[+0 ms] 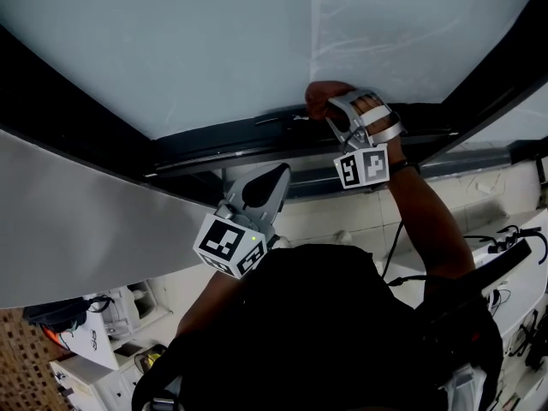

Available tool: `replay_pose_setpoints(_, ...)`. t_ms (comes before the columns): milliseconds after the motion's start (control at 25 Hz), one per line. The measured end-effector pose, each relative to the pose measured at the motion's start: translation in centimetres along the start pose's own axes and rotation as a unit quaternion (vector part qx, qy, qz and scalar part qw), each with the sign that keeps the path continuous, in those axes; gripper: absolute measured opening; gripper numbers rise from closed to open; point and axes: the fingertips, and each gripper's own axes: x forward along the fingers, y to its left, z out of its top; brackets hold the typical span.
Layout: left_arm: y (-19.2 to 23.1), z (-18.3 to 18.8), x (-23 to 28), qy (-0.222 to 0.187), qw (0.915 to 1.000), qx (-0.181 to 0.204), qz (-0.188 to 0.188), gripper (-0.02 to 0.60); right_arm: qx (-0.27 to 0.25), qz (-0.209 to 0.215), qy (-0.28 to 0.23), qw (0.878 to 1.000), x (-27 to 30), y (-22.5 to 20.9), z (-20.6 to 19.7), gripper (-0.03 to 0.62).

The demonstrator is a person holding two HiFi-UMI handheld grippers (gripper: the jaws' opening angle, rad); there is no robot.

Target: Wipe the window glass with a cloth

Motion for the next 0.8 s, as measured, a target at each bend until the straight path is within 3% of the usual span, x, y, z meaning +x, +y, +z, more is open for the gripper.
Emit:
replay_pose_setpoints(480, 1.4, 1.0, -2.3, -0.004, 0.9996, 0.02, -0.02, 0.017, -0.01, 0.011, 0.031, 0.999, 0.4, 1.9, -0.9, 0.031)
replay_pose_setpoints(800, 1.7, 0.9, -4.3, 0.001, 0.9992, 0.016, -0.036, 0.017, 0.004, 0.059, 0.073, 0.996, -0.1, 1.9, -1.1, 0.032)
